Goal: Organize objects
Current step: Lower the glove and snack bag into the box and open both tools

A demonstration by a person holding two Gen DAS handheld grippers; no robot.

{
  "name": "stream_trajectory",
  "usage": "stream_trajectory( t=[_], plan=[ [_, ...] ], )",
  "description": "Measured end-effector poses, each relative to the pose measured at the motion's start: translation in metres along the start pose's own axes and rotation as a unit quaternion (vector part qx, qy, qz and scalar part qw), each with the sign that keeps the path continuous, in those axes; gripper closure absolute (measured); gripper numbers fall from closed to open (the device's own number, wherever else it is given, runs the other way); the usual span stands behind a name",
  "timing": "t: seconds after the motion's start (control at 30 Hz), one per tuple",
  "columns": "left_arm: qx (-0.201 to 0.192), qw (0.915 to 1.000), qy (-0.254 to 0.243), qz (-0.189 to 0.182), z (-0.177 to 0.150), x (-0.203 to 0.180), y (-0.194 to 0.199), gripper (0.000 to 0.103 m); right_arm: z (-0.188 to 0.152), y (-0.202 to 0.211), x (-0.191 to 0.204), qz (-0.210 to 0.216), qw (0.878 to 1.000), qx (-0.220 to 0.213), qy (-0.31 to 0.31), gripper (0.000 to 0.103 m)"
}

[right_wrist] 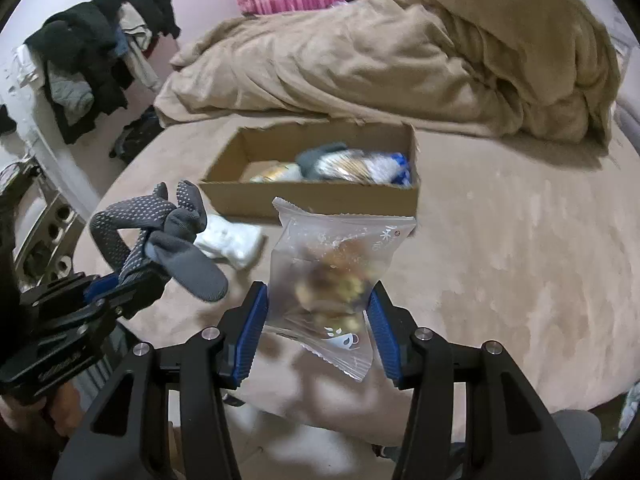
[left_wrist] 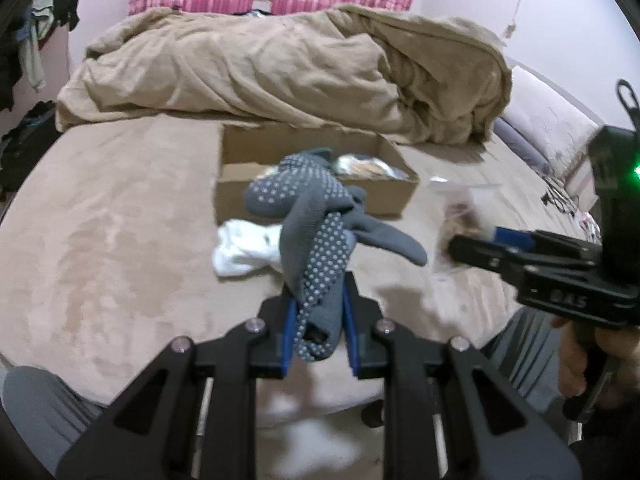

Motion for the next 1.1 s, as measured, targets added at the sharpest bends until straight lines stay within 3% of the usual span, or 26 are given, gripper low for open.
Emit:
stream_trajectory(
  t=[0.33,0.6,0.87,1.1],
  plan=[
    [-0.031,0.9989,0.028,0.023,0.035,0.037,0.020,0.083,0.028,0.013,0.021,0.009,0.999,-0.030,0.020,0.050],
    [-0.063,0.9971,0.031,0.030,0.070,0.047,0.022,0.083,0.065,0.016,0.026,0.007,0.998,-0.061,0.033,0.050],
    [-0.076,0.9966,-0.007,0.029,0.105,0.029,-0.018,0.082,0.096,-0.009,0.012,0.003,0.997,-0.067,0.037,0.050],
    [-0.041,0.9982,0.013,0.042,0.115,0.034,-0.082,0.082,0.120,-0.058,-0.017,-0.002,0.998,-0.053,0.027,0.050]
  ],
)
Point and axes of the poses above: each gripper's, at about its wrist camera, not at the fingertips, and y roughly against the way its jaws point, x to its left, z to its top, the point moved 5 cm from there along -y, roughly the way its jaws point, and after that the axes turned 15 degrees about z, right-handed, at the moved point
